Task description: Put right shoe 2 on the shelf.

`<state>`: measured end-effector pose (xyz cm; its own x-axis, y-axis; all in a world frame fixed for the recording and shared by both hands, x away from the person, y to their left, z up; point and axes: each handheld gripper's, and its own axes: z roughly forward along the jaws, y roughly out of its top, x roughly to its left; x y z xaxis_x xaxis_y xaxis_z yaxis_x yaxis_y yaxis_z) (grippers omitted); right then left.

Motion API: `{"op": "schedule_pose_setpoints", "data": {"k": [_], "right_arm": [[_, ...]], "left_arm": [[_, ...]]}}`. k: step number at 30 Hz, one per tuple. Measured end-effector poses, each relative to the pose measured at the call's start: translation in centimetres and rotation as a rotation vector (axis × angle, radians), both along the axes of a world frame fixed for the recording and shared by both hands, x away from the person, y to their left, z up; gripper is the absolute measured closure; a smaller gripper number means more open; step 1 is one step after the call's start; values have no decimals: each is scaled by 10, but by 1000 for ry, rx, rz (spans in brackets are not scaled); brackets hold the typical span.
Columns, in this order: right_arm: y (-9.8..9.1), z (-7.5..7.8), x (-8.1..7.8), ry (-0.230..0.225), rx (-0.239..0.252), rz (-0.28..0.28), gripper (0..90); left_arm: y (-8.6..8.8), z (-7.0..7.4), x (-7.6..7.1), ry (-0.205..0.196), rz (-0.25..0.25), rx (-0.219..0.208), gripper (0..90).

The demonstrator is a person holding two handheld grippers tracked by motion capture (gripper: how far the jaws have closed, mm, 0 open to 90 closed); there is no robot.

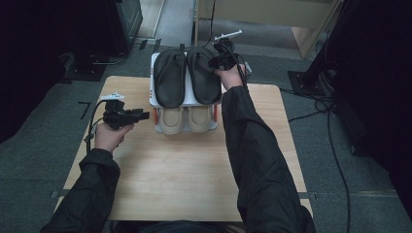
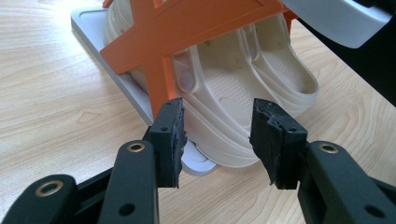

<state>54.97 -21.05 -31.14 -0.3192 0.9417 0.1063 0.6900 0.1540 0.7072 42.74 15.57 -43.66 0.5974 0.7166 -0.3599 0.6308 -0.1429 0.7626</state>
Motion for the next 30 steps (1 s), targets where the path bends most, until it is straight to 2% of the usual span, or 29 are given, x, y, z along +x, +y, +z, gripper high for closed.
{"op": "schedule_pose_setpoints", "data": {"k": [7, 11, 15, 17, 21, 23, 30], "right_arm": [[7, 0, -6, 19, 19, 5, 719], [10, -2, -9, 5, 15, 31, 711], [9, -3, -10, 0, 34, 31, 701], [7, -4, -11, -19, 21, 49, 663], [-3, -1, -15, -63, 53, 64, 583], [-8, 2, -17, -65, 64, 79, 551], [-26, 3, -31, -116, 92, 120, 525]], "left_arm": [[0, 0, 0, 0, 2, 0, 544], [1, 0, 0, -2, 3, 0, 541], [0, 0, 1, 1, 6, 4, 528], [1, -1, 1, 2, 8, 8, 520], [1, -1, 1, 2, 9, 13, 508], [1, -1, 2, 3, 10, 15, 505], [0, -2, 2, 4, 9, 32, 490]]}}
